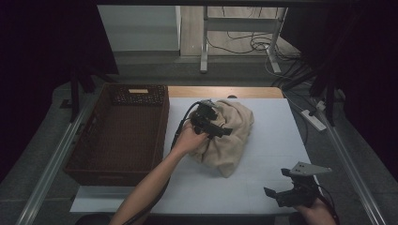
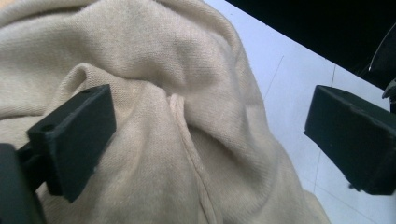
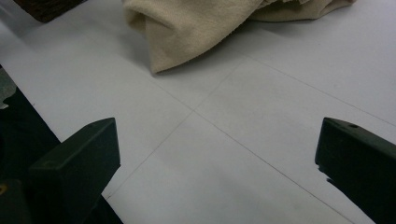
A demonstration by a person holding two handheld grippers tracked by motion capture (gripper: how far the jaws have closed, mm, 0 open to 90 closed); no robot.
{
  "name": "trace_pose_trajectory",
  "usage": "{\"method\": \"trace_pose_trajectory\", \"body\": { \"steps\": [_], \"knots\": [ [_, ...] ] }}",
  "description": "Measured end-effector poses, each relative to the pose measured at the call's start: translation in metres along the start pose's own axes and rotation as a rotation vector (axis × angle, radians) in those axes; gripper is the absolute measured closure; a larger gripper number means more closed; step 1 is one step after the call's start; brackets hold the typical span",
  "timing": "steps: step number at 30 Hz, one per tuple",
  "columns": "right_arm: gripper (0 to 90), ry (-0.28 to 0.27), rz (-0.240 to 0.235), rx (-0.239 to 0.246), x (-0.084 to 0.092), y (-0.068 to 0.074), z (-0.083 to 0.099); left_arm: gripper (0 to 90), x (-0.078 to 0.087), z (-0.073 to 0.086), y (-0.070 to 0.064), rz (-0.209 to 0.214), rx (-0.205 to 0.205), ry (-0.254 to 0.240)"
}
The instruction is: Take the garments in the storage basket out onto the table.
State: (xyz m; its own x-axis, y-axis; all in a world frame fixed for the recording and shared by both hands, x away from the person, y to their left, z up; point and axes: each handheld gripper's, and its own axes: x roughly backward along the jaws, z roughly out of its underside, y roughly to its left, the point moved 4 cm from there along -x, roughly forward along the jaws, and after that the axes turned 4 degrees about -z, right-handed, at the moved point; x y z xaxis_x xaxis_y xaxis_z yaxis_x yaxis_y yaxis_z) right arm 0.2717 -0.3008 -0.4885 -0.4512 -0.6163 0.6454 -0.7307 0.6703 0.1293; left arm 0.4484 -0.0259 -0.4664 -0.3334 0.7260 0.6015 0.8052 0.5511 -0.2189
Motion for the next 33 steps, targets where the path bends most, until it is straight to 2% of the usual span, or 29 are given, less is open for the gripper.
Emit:
{"method": "trace_pose_trajectory", "body": {
  "steps": [4,8,12,17,19,24,26,29,33],
  "knots": [
    [0.2,0.002,0.001,0.000,0.000,0.000,0.000,0.8,0.008,-0.001,-0.002,-0.018,-0.025,-0.012],
    [0.2,0.003,0.002,0.001,0.000,0.000,0.000,0.0,0.014,-0.001,-0.005,-0.007,-0.035,-0.019],
    [0.2,0.002,0.003,0.001,0.000,0.000,0.000,0.0,0.019,0.000,-0.009,-0.015,-0.059,-0.009],
    [0.2,0.000,0.002,0.002,0.000,0.000,0.000,0.0,0.023,0.003,-0.014,0.006,-0.062,-0.006],
    [0.2,0.002,0.002,0.000,0.000,0.000,0.000,0.0,0.024,0.004,-0.015,0.027,-0.075,0.003],
    [0.2,0.000,0.001,-0.002,0.000,0.000,0.000,0.0,0.028,0.007,-0.016,0.074,-0.081,0.000],
    [0.2,0.000,0.000,-0.003,0.000,0.000,0.000,0.0,0.030,0.009,-0.016,0.079,-0.086,0.001],
    [0.2,0.003,0.000,-0.003,0.000,0.000,0.000,0.0,0.035,0.010,-0.015,0.084,-0.079,-0.023],
    [0.2,0.002,0.002,-0.004,0.000,0.000,0.000,0.0,0.041,0.014,-0.014,0.073,-0.066,-0.026]
  ]
}}
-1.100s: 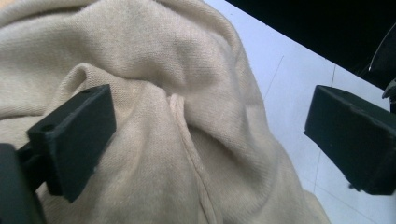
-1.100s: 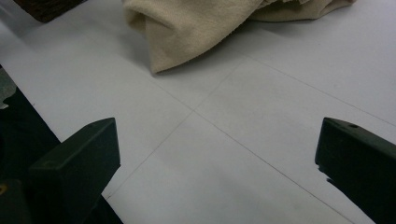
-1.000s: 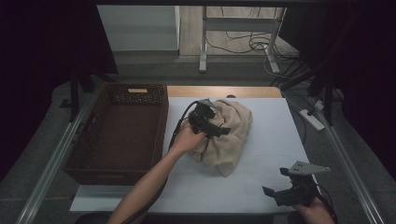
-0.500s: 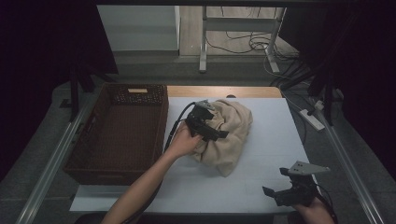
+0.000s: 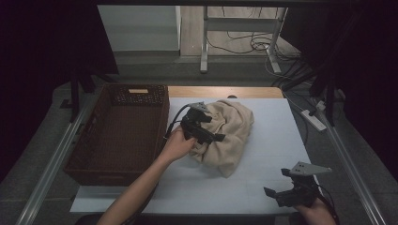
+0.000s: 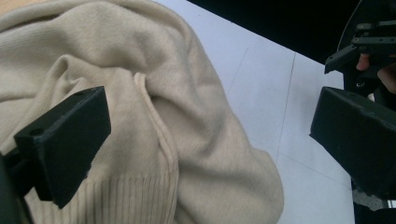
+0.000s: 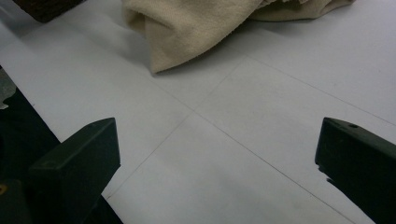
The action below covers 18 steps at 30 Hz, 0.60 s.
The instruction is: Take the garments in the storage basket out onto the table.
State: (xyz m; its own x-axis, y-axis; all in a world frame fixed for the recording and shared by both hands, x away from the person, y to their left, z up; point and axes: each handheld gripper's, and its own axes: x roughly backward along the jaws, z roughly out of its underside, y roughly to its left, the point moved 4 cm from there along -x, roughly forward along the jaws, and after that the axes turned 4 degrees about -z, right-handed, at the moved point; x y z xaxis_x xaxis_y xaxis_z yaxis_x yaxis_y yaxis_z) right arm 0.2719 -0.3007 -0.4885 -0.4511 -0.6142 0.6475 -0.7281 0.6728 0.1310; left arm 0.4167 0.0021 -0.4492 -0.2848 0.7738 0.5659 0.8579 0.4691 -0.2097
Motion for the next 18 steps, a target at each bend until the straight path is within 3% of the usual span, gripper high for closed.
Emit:
{"method": "trace_pose_trajectory", "body": {
  "steps": [8,13,18],
  "knots": [
    [0.2,0.006,0.001,-0.001,-0.001,0.000,0.000,0.0,0.014,0.006,0.002,-0.003,0.012,-0.023],
    [0.2,0.004,0.002,0.001,-0.001,0.000,0.000,0.0,0.024,0.008,0.000,0.013,0.023,-0.064],
    [0.2,0.008,0.002,0.001,-0.001,0.001,0.000,0.0,0.031,0.010,-0.005,0.002,0.003,-0.053]
  ]
}}
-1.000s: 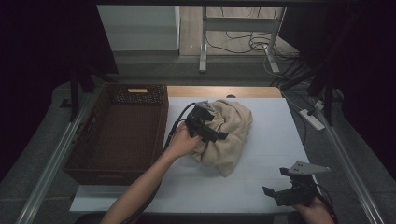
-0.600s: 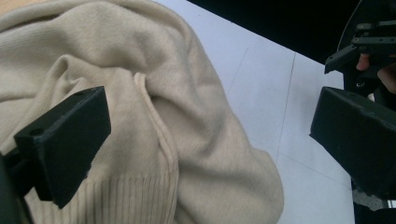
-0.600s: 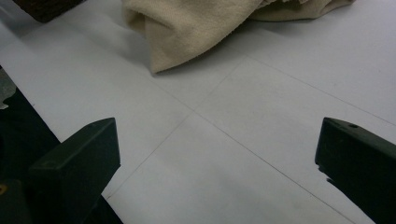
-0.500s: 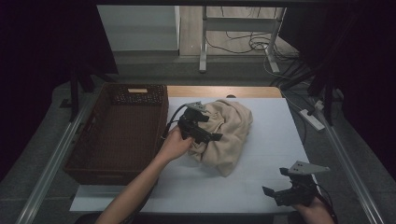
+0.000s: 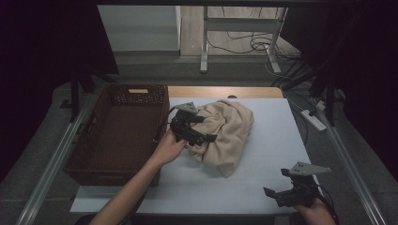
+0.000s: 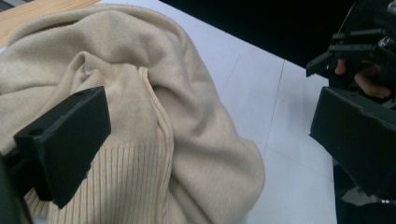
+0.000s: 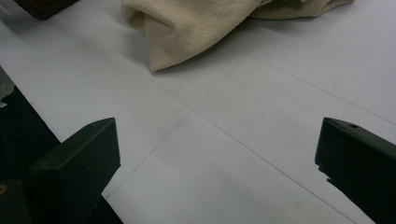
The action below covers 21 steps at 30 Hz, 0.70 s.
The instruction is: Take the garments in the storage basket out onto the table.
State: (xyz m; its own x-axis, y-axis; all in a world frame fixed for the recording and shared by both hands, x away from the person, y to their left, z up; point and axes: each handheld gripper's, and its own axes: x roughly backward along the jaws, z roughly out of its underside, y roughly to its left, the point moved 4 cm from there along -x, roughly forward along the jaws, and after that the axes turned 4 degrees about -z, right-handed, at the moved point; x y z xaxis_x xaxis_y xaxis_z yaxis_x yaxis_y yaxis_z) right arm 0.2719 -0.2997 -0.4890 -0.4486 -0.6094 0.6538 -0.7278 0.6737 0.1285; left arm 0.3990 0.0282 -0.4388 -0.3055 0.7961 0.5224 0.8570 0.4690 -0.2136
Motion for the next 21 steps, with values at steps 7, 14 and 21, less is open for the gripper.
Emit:
{"method": "trace_pose_trajectory", "body": {
  "steps": [7,14,21],
  "knots": [
    [0.2,0.003,0.003,0.007,0.000,0.000,0.000,0.0,0.010,0.003,-0.007,-0.014,-0.025,0.026],
    [0.2,0.003,0.004,0.007,0.000,0.000,0.000,0.0,0.020,0.010,-0.009,-0.012,-0.003,0.030],
    [0.2,0.002,0.005,0.008,0.000,0.001,0.000,0.0,0.030,0.019,-0.009,-0.033,0.018,0.042]
  ]
}}
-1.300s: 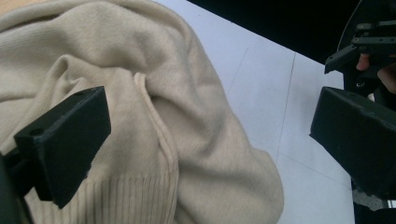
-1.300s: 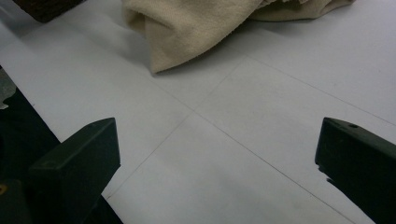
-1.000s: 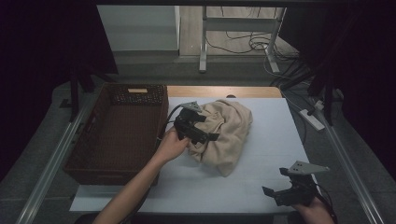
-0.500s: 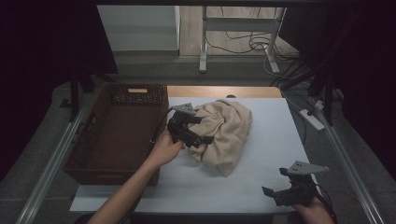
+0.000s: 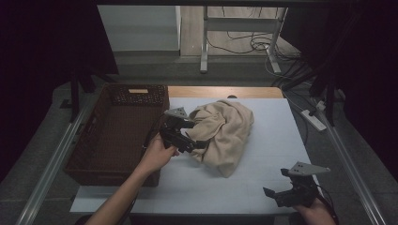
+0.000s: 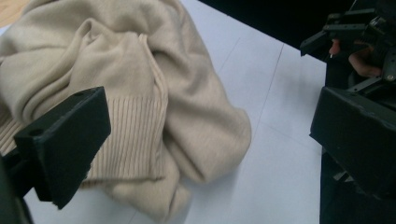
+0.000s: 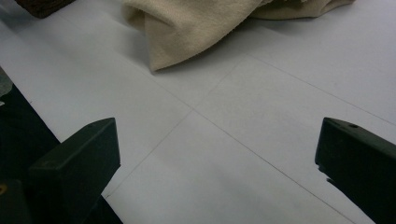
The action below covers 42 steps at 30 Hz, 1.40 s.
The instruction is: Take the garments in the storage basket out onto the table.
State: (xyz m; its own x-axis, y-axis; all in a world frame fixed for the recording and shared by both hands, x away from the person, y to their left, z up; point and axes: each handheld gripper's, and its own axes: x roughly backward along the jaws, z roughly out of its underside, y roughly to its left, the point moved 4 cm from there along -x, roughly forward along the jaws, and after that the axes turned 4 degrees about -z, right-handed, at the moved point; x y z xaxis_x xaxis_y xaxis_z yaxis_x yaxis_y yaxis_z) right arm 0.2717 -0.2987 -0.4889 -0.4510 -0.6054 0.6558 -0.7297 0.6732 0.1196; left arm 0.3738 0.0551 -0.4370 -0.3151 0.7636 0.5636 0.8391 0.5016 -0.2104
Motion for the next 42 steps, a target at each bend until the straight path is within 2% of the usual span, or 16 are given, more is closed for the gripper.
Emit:
{"method": "trace_pose_trajectory", "body": {
  "steps": [10,13,21,31,42],
  "knots": [
    [0.2,0.005,0.003,0.002,-0.001,0.000,0.000,0.0,0.017,0.018,0.002,-0.048,0.033,-0.004],
    [0.2,0.008,0.003,0.003,-0.001,0.000,0.000,0.0,0.024,0.020,0.002,-0.047,0.044,-0.026],
    [0.2,0.009,0.003,0.005,-0.001,0.000,0.000,0.0,0.039,0.031,0.002,-0.066,0.064,-0.013],
    [0.2,0.017,0.006,0.008,-0.001,0.001,0.000,0.0,0.062,0.049,0.009,-0.100,0.102,-0.037],
    [0.3,0.019,0.008,0.012,-0.002,0.001,0.000,0.0,0.080,0.065,0.006,-0.120,0.126,-0.044]
  ]
}}
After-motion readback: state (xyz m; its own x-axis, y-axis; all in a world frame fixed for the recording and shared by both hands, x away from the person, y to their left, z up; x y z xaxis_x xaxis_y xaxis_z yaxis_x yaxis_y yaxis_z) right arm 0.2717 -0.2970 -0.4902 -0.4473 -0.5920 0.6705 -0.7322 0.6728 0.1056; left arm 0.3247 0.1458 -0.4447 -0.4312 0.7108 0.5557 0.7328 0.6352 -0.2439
